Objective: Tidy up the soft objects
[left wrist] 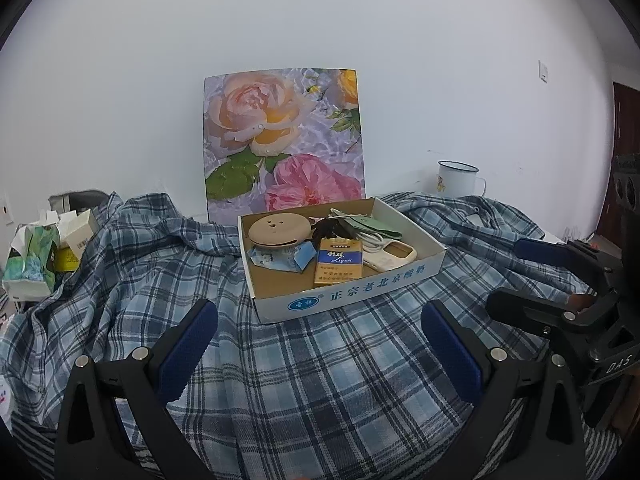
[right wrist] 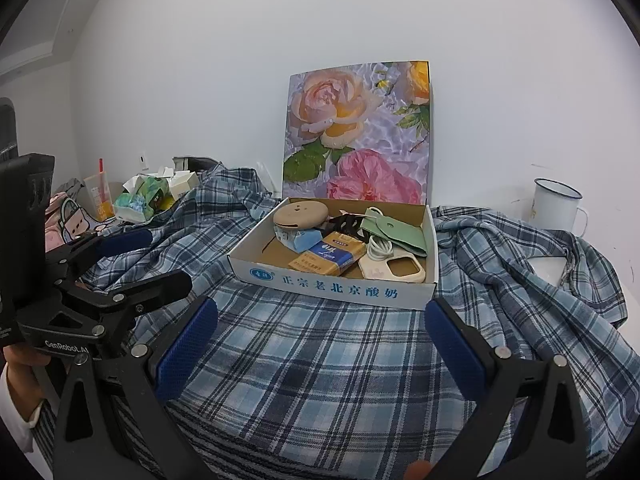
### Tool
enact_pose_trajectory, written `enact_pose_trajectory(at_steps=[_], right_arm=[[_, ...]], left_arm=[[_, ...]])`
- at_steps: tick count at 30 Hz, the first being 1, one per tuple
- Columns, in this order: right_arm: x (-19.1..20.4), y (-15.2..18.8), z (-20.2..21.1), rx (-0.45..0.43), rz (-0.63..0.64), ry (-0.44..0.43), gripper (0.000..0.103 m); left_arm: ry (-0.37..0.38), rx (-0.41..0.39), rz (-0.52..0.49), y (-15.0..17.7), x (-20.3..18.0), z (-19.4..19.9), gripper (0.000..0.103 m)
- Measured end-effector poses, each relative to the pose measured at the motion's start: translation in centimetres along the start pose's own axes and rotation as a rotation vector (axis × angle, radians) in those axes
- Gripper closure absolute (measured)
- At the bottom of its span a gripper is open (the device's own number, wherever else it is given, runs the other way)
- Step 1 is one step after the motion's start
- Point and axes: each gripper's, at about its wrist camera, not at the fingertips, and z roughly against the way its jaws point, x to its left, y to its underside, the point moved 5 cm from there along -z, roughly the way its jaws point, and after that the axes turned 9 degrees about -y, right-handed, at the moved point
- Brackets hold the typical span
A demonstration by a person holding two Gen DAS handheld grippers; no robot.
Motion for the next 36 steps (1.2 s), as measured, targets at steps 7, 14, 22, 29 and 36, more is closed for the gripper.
enact_pose_trajectory(at_steps=[7,14,22,29,36], right_arm=[[0.14,0.30,-0.38,0.022,0.005,0.000,0.000],[0.15,0.46,-0.64,0.036,0.003,0.000,0.000],[0.23,0.46,-0.72,0.038,0.008,0.001,0.000],[0.22,0.47,-0.73,0.041,0.008,-0.002,0.000],[0.38,0.54,-0.74,0.044,0.011,-0.003,0.000]], left_arm=[[-0.002,-0.010,-0.019,-0.03,-0.44,0.14,0.000],[-0.003,-0.006,-0.023,-0.01,-0.55,0.17,0.000],[-0.005,-0.005,-0.030,0.01,-0.90,0.21,0.000],[-0.011,-0.004,-0.047,0.13,-1.00,-0.01,0.000],[-0.009,-0.004,-0.048,0.07,-0.88,-0.09,0.000]])
